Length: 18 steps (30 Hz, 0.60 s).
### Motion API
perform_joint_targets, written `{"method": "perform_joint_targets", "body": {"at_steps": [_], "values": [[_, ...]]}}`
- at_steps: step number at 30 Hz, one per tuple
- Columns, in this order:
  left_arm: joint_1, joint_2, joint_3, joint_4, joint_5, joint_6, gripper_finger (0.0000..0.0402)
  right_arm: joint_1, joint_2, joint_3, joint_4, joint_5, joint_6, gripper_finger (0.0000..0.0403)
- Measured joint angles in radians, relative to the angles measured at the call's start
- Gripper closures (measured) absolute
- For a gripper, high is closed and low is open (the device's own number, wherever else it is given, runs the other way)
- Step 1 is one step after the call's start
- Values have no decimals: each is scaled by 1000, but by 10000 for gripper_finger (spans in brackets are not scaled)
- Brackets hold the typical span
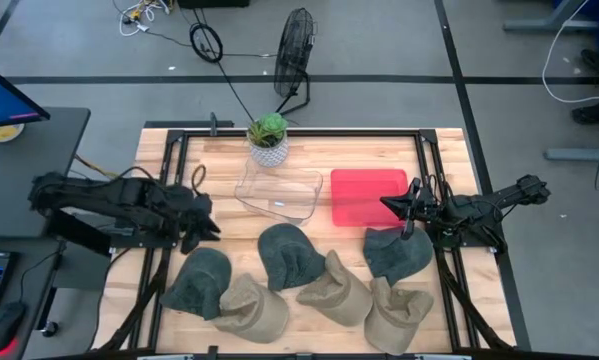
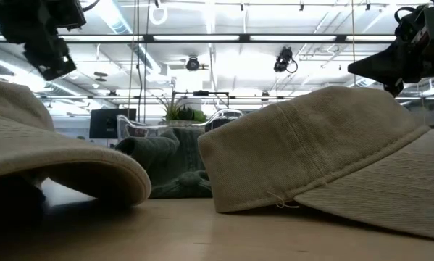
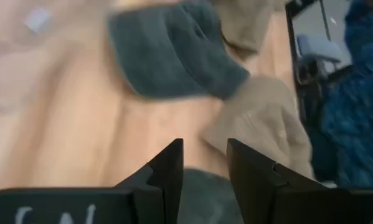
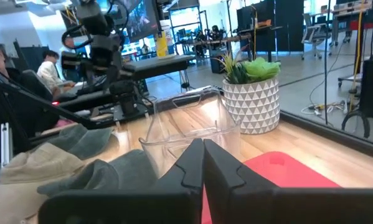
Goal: Pick & Place hat
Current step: Put the left green cap into the transparent bin
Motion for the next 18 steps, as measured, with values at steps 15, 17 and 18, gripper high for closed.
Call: {"method": "perform_joint_targets", "body": {"at_steps": [15,17,18], "values": [[-358,187,1,86,-1,-512,273,0,23,0,286,-107,-208,253],[-389,211,1,87,-3,-561,276,-3,41,3,310,-129,-226,244],[-402,223,1,86,-2,-588,278,-5,51,9,308,-136,-225,240]]}}
